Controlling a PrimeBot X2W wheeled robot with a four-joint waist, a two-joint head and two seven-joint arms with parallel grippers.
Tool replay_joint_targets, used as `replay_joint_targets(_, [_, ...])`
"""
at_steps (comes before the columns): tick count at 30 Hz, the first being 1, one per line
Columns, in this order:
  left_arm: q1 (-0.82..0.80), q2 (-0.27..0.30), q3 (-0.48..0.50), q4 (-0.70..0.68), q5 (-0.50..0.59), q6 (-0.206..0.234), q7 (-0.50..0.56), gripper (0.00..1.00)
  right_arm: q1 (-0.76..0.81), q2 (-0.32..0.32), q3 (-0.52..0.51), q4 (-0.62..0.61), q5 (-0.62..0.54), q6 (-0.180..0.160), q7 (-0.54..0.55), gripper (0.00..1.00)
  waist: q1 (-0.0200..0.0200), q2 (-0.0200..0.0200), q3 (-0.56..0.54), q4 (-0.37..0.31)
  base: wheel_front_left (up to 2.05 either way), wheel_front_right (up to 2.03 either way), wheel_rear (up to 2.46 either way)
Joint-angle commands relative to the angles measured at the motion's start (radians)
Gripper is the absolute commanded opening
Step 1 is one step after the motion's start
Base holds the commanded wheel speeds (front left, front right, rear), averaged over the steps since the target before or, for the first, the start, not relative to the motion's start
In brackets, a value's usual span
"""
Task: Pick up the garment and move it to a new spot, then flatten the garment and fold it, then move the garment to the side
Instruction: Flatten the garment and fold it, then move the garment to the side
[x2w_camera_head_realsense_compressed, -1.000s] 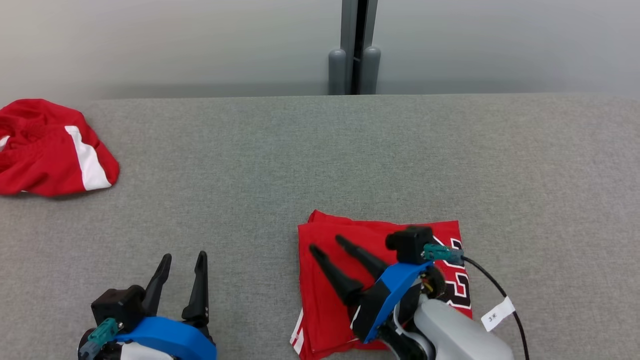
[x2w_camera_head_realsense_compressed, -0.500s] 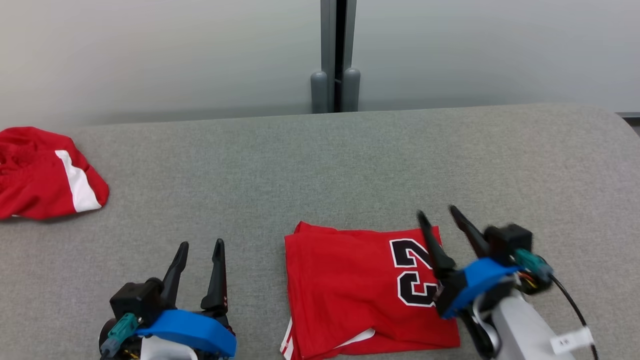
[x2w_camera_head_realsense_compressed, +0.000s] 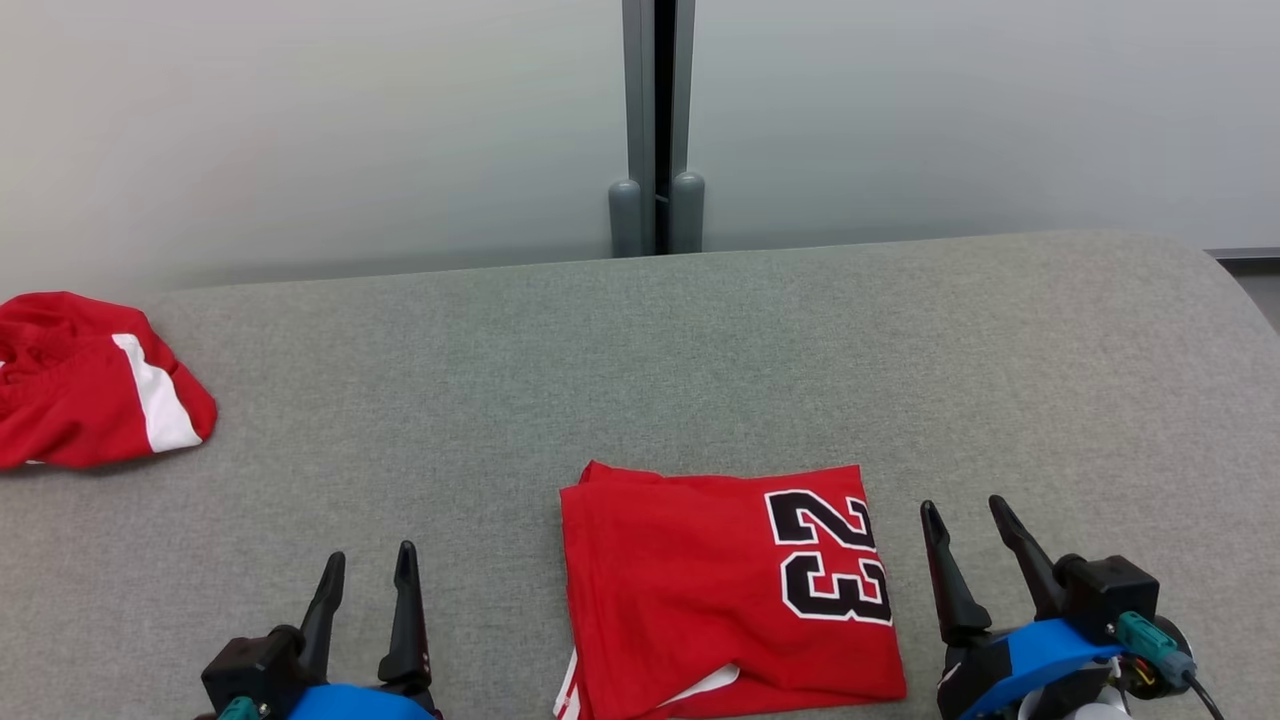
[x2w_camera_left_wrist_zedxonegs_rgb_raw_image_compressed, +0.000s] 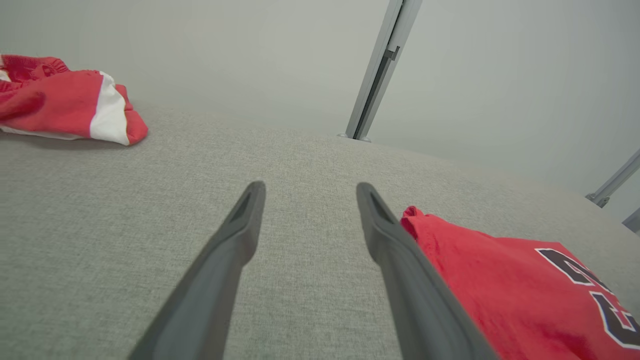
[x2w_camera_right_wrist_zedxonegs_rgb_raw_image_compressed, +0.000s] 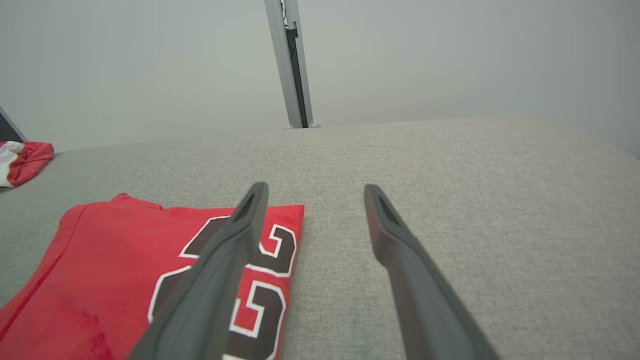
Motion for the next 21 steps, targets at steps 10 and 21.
replay_joint_targets(10, [0.028,-0.036,0.065,0.022,0.064,-0.035,-0.005,1.0,0.025,-0.001,-0.009,-0.028,-0.008,0.0,0.012,1.0,0.0,0.0,-0.006,0.004,0.0,0.0,0.0])
replay_joint_targets(21, [0.026,-0.066,0.105,0.05,0.097,-0.06,-0.005,1.0,0.021,-0.001,-0.006,-0.037,-0.007,0.0,0.024,1.0,0.0,0.0,-0.004,0.007,0.0,0.0,0.0])
